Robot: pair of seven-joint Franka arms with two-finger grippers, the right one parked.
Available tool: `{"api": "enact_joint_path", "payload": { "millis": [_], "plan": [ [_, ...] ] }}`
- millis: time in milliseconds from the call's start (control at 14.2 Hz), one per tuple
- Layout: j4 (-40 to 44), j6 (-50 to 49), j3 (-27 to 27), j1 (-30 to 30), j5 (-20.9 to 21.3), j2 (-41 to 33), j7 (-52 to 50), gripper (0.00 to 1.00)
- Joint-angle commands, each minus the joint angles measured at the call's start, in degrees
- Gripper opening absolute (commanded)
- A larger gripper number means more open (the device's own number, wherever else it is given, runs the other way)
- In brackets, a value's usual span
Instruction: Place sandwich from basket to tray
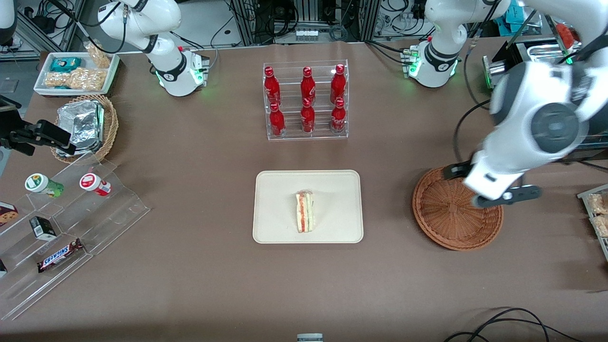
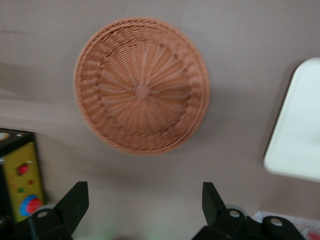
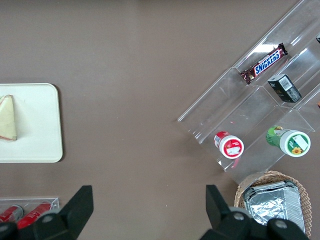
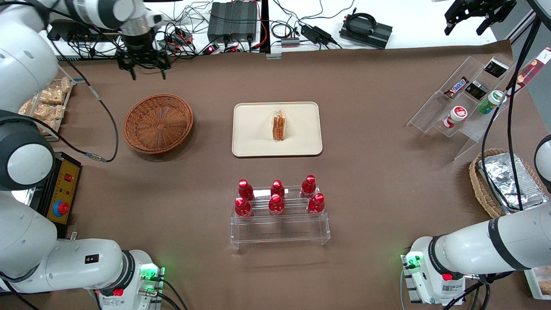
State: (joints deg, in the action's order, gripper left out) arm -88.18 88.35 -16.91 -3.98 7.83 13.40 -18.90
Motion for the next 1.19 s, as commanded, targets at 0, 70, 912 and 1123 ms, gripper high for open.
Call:
{"api": "enact_joint_path", "payload": {
  "millis": [0, 70, 912, 1123],
  "plan": [
    [-0.2, -3.9, 4.8, 0.2, -2.9, -4.4, 11.3, 1.0],
    [0.5, -4.7, 6.2, 0.2, -3.3, -5.0, 14.4, 1.0],
    [7.7, -7.8, 12.8, 0.3, -7.5, -6.6, 19.2, 1.0],
    [7.3, -7.8, 13.0, 1.3, -7.5, -7.0, 19.1, 1.0]
  ]
}}
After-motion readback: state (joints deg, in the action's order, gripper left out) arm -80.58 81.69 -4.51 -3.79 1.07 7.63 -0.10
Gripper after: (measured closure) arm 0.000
